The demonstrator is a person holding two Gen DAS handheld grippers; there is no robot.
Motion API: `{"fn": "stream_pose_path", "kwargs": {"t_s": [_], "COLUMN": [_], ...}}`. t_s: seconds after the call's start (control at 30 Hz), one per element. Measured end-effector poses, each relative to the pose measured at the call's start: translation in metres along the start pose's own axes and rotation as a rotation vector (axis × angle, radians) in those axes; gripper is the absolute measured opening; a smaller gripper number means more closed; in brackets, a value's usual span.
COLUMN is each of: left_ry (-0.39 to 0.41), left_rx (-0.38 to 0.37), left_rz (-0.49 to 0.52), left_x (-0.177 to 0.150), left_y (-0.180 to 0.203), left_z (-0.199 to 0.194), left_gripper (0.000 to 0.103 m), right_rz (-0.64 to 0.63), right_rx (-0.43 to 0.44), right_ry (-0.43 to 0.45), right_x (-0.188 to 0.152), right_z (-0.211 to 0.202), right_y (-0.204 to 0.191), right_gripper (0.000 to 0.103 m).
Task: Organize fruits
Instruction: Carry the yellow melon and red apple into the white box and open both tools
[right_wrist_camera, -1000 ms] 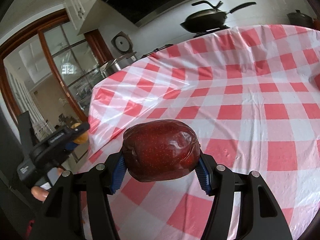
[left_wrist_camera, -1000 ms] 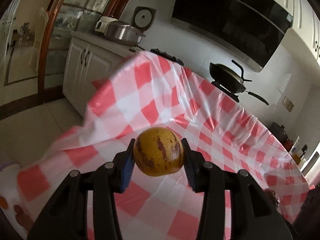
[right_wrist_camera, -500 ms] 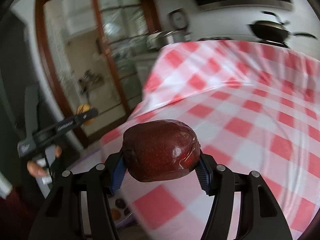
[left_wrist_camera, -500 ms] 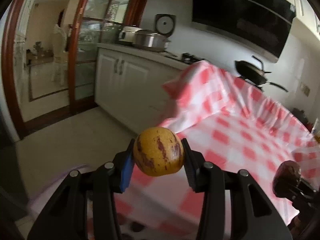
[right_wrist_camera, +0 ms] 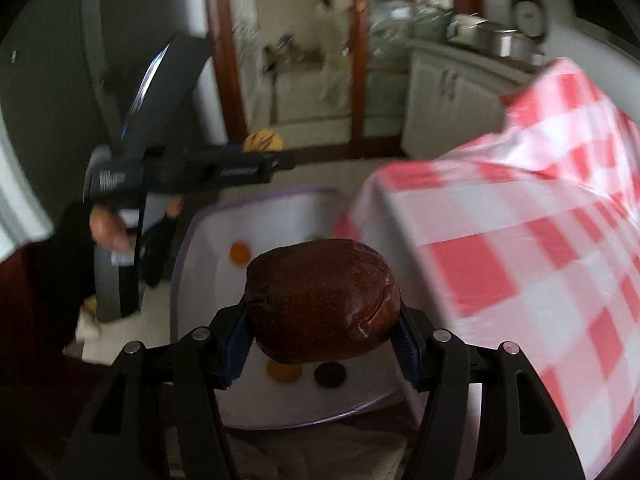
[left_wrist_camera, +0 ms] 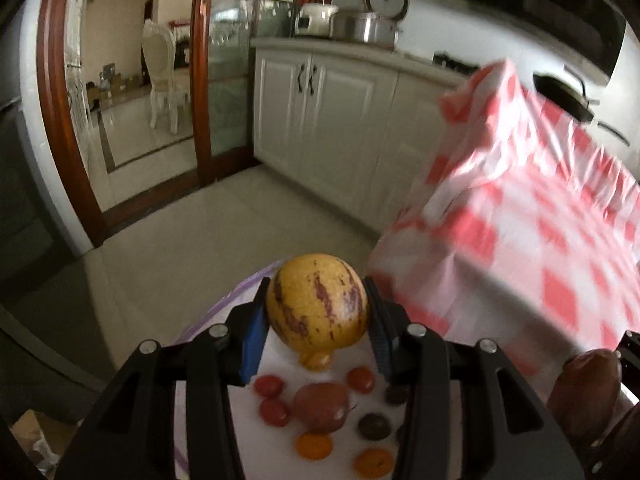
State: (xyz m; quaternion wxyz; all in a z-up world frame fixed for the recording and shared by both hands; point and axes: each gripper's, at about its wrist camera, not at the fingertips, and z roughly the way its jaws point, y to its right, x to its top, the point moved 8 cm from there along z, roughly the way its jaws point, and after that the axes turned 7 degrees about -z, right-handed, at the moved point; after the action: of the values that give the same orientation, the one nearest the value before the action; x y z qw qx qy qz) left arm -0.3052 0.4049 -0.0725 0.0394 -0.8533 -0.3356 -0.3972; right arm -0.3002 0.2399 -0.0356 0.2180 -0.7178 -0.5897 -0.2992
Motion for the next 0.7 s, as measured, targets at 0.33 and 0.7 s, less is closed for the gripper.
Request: {"fn": "stream_pose_path", "kwargs": {"t_s": [0.33, 0.7], "left_ry": [-0.243, -0.458], "left_rx": [0.099, 0.194], "left_rz": [0.089, 0.121], "left_x": [-0.065, -0.120], "left_y": [-0.034, -0.060], "left_z": [0.055, 0.074], "left_gripper": [0.044, 0.045], "right_rz": [-0.122, -0.333], "right_rx": [0.147, 0.232], "right_ry": [-0.279, -0.478], "right_x": [-0.030, -0.060], "right_z": [0.092, 0.143], "right_y": [-0.056, -0.112], "right_gripper": [0.060, 0.060]}}
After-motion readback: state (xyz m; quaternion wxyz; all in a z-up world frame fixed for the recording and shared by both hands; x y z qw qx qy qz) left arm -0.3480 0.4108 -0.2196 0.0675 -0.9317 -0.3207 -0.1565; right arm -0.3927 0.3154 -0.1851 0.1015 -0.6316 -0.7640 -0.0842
